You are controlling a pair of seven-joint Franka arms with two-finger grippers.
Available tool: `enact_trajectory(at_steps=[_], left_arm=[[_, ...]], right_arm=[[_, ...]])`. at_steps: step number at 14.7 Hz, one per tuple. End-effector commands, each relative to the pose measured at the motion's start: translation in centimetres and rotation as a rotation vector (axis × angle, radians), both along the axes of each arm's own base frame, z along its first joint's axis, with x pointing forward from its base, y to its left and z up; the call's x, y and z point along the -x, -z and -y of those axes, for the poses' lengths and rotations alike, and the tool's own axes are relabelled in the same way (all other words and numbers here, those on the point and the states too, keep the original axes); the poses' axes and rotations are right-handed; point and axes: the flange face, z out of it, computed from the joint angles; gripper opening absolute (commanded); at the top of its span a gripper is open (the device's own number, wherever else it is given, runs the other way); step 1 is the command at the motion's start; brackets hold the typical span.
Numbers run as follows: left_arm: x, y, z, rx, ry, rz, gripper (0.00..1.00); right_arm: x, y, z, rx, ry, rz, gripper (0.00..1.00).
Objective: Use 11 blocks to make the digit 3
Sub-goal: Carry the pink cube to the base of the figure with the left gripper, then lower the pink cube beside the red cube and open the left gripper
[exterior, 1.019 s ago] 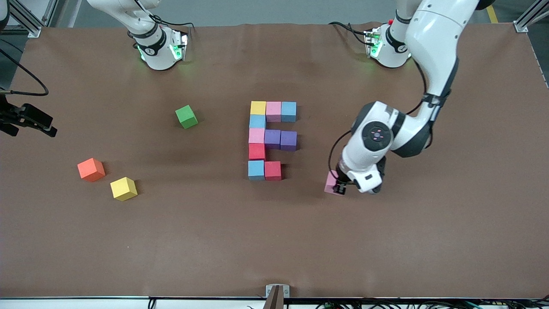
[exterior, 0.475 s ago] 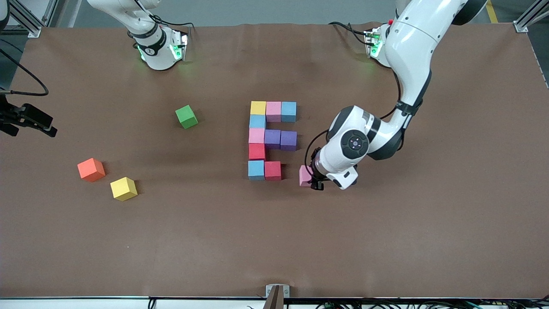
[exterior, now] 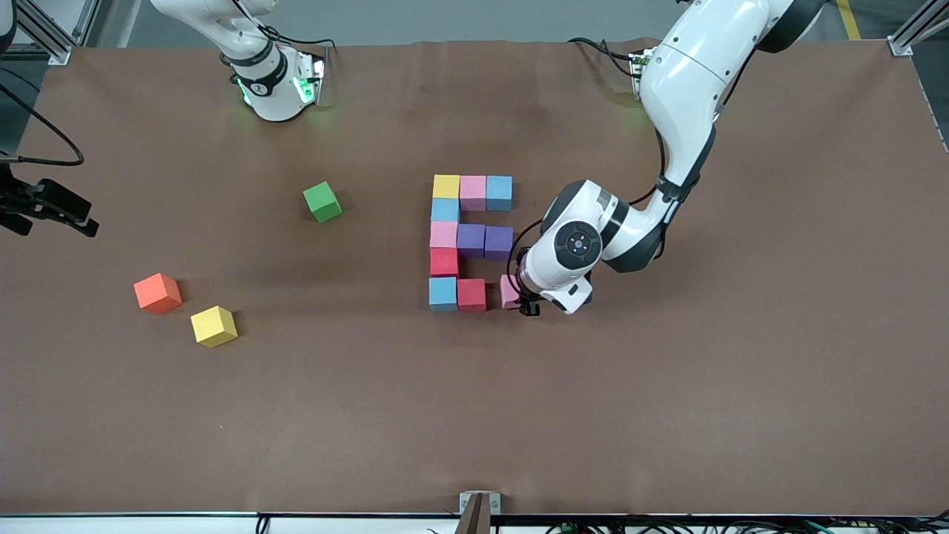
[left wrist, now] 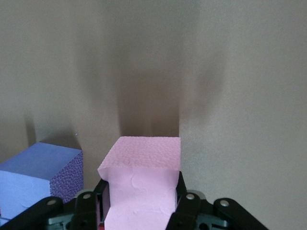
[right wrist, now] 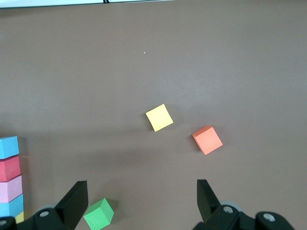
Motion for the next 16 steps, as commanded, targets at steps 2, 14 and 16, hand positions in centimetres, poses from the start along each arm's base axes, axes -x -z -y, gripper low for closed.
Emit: enact_trajectory(at_steps=[2, 14, 16], left_arm=[[-0.1, 0.2, 1.6, 0.006, -0.002, -0.009, 0.12], [0.2, 1.6, 3.1, -0.031, 0.039, 0.015, 0.12], [0.0, 1.8, 3.1, -0.044, 0.051, 0.021, 0.12]], right_arm=[[0.5, -0.3, 0.1, 0.007, -0.001, 0.006, 1.0], [0.3, -0.1, 0.1, 0.005, 0.001, 0.004, 1.0], [0.3, -0.1, 0.1, 0.005, 0.001, 0.004, 1.0]])
